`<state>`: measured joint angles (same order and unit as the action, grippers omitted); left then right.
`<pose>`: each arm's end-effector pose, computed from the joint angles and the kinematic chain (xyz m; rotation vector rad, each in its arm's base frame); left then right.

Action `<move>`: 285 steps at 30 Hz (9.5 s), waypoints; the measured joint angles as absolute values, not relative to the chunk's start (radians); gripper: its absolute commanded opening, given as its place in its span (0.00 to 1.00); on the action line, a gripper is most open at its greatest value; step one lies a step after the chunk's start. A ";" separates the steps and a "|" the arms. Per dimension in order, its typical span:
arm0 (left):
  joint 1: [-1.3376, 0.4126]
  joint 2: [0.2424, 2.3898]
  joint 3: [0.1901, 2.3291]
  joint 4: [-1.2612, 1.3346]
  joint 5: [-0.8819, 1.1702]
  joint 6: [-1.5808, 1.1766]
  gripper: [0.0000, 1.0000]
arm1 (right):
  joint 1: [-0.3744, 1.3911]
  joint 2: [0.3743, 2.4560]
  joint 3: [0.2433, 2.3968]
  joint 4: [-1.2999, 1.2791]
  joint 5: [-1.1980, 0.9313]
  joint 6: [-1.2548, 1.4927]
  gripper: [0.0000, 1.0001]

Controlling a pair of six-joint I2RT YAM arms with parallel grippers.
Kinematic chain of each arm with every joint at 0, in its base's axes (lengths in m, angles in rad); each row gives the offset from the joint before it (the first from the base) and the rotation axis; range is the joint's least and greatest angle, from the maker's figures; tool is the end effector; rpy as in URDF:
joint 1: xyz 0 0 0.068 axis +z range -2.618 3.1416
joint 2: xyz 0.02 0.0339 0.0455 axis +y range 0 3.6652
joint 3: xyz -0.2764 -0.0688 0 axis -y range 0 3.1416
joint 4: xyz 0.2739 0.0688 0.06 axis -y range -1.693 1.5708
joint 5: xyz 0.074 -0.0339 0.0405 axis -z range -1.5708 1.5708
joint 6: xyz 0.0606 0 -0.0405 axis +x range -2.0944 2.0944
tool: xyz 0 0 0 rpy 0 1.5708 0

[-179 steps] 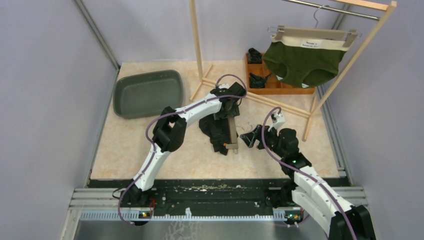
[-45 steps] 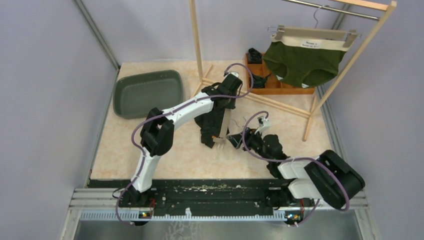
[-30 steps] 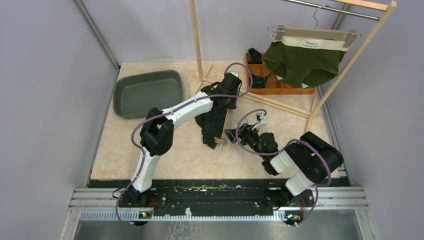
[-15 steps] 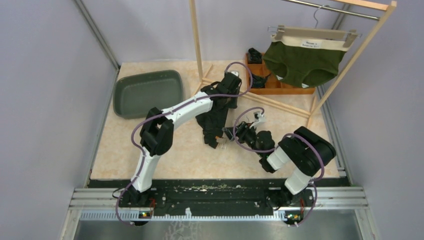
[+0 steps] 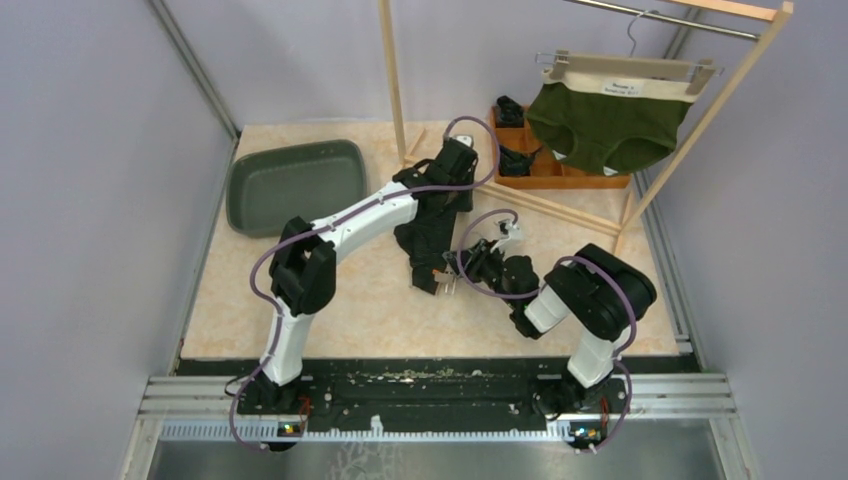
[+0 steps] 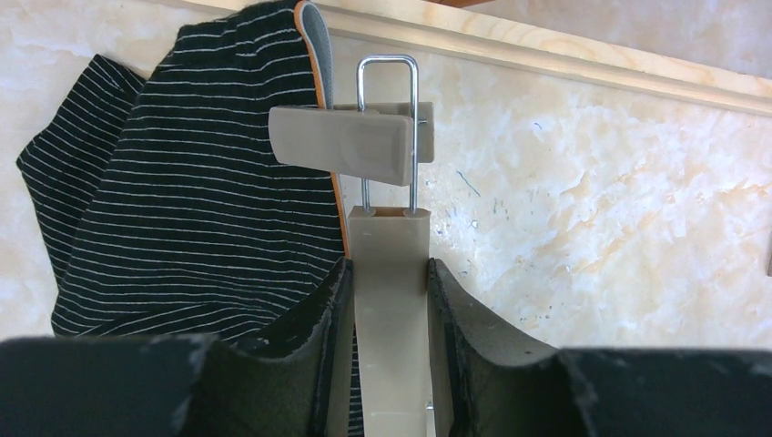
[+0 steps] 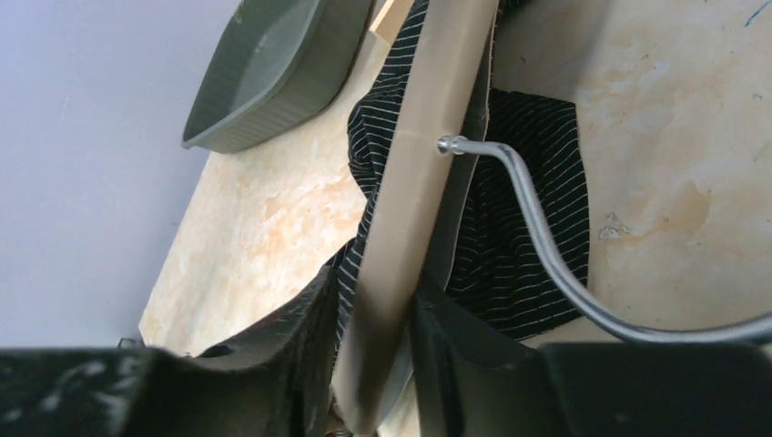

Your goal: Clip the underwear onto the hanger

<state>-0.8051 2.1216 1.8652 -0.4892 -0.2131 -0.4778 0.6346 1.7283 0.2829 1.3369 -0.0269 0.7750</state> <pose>0.3854 -0.3824 0.2472 0.2718 2.3151 -0.4103 0.2333 0.1738 0.1077 0.1045 1.7956 1.0636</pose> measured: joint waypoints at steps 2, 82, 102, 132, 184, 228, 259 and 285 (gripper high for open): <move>-0.805 2.117 1.857 -0.484 -0.210 -0.479 0.00 | 0.635 1.729 0.284 1.337 -0.021 0.776 0.21; -0.682 1.177 1.035 -0.140 -0.376 -0.521 1.00 | 0.404 1.796 2.045 -0.398 0.152 0.238 0.00; -0.678 1.178 1.025 -0.137 -0.365 -0.527 1.00 | 0.443 1.643 2.031 -0.373 0.198 0.220 0.00; -0.670 1.155 1.025 -0.140 -0.367 -0.520 1.00 | 0.391 1.828 2.259 -0.466 0.181 0.274 0.00; -0.659 1.146 1.025 -0.157 -0.373 -0.520 1.00 | 0.372 1.814 2.263 -0.423 0.154 0.313 0.44; -0.656 1.249 1.112 -0.105 -0.302 -0.468 1.00 | 0.370 0.891 1.240 -0.219 0.297 0.237 0.80; -0.656 1.274 1.122 -0.103 -0.257 -0.466 1.00 | 0.370 0.648 0.958 -0.278 0.373 0.252 0.89; -0.656 1.266 1.112 -0.089 -0.253 -0.463 1.00 | 0.370 0.699 0.930 -0.278 0.339 0.266 0.89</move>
